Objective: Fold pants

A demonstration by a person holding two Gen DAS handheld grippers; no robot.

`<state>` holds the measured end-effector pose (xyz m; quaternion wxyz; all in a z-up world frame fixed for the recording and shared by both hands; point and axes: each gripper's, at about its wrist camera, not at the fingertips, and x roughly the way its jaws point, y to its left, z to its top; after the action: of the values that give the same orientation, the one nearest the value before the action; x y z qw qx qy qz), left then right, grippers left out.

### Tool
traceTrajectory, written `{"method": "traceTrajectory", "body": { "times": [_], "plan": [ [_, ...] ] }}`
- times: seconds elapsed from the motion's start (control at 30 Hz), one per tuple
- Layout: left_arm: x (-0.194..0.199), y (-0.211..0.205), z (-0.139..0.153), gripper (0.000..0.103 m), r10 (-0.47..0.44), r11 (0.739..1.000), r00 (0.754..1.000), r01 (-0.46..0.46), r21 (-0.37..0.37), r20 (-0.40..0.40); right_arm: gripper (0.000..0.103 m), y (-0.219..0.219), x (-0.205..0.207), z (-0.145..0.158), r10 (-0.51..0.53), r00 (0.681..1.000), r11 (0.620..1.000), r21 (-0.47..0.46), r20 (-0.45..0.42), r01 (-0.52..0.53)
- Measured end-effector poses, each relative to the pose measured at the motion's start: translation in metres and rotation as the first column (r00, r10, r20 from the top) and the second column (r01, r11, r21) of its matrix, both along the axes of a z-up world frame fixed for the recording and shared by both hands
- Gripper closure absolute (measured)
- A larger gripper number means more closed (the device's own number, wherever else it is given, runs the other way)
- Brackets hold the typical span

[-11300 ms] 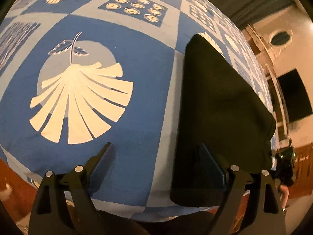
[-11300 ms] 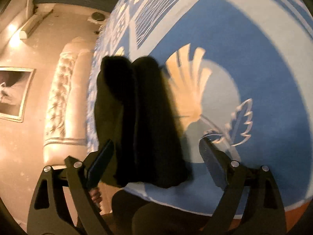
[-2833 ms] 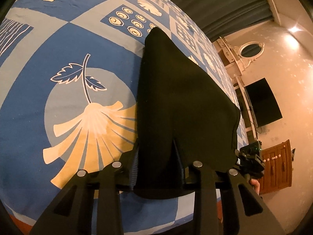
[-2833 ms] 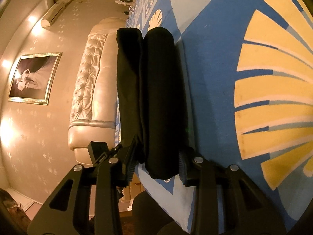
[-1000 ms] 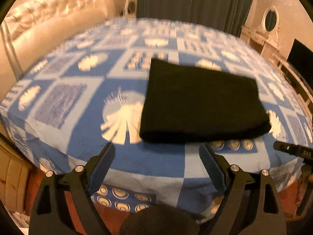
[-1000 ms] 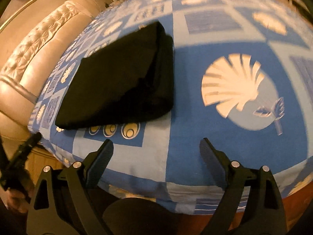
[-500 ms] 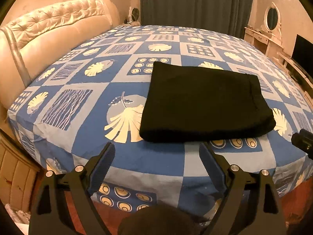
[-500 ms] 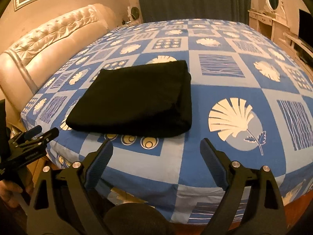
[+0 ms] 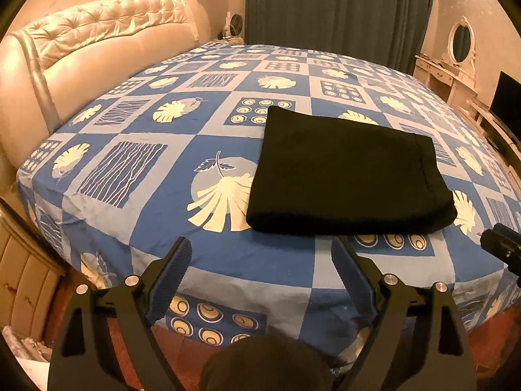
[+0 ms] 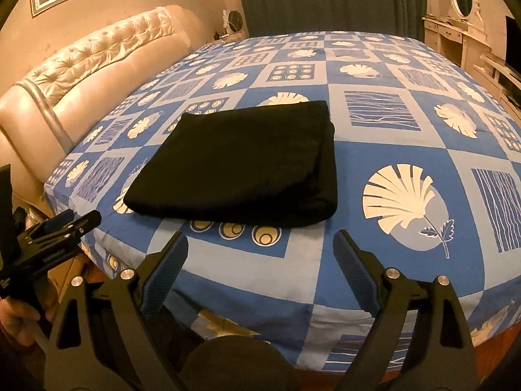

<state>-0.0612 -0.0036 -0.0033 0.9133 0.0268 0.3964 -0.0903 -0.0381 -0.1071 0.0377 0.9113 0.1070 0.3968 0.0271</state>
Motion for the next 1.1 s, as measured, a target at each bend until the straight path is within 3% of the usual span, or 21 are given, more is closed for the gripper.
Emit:
{"method": "traceTrajectory", "body": {
  "times": [0.3,0.67,1.1],
  "plan": [
    [-0.001,0.001,0.003,0.017,0.025,1.000,1.000,-0.025,-0.009,0.002,0.012,0.002,0.001,-0.006,0.010,1.000,1.000,0.000,-0.022,-0.010],
    [0.001,-0.008,0.003,0.017,0.018,0.998,1.000,-0.019,0.058,0.018,0.012,-0.002,0.002,-0.007,0.000,1.000,1.000,0.002,-0.022,0.000],
    [-0.005,-0.012,0.012,0.017,-0.014,1.000,0.997,0.012,0.022,0.071,0.012,-0.007,0.003,-0.008,-0.003,1.000,1.000,0.001,-0.026,0.003]
  ]
}}
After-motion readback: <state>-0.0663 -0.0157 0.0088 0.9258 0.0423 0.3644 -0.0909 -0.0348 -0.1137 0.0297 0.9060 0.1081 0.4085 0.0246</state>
